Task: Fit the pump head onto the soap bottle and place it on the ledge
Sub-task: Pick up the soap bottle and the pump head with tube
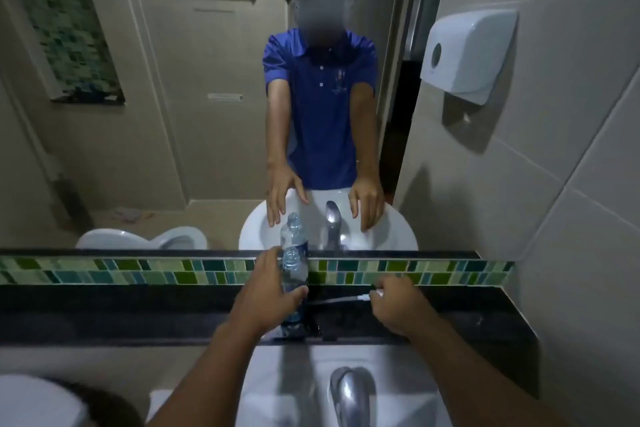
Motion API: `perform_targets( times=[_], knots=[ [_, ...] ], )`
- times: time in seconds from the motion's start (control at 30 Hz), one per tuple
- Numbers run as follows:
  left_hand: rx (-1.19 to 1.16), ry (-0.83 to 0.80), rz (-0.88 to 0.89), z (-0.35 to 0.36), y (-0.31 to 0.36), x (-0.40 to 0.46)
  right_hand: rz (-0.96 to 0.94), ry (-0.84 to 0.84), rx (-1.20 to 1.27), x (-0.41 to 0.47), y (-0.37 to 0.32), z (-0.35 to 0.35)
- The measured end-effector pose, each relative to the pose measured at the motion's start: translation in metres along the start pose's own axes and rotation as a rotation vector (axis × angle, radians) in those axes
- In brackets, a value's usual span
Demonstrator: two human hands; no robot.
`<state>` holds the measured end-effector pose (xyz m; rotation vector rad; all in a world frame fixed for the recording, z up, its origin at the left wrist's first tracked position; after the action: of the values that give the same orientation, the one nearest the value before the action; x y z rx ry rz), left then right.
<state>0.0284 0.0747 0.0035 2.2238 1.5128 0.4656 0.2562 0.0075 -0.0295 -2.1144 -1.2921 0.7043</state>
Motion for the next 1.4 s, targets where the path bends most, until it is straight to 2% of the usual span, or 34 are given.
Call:
perform_targets(
  times=[0.2,0.47,0.73,0.93,1.13,1.4],
  knots=[
    [-0.199,0.072,-0.122,0.045,-0.035,0.020,0.132,-0.044,0.038,0.029,0.057,0.043],
    [-0.299,0.127,-0.179,0.068,-0.058,0.033,0.109,0.173,0.131,0.063,0.071,0.042],
    [-0.286,0.160,-0.173,0.069,-0.055,0.031,0.142,0.289,0.254,0.068,0.081,0.042],
    [-0.303,0.129,-0.150,0.073,-0.049,0.022,0.076,0.400,0.322,0.051,0.083,0.031],
    [-0.291,0.125,-0.130,0.072,-0.047,0.011,0.015,0.516,0.497,0.024,0.083,0.013],
    [-0.233,0.111,-0.102,0.067,-0.040,-0.012,-0.245,0.811,0.590,-0.024,0.048,-0.038]
  ],
)
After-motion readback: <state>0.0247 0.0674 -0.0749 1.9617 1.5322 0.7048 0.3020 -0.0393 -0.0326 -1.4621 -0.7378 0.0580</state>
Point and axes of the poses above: each hand's wrist, its own x-axis towards the middle knuckle, its own z-axis out of the palm, y = z × x, the point moved 8 cm from there along x, towards the middle knuckle, and after that the axes turned 15 degrees about x, right-handed, at the moved point
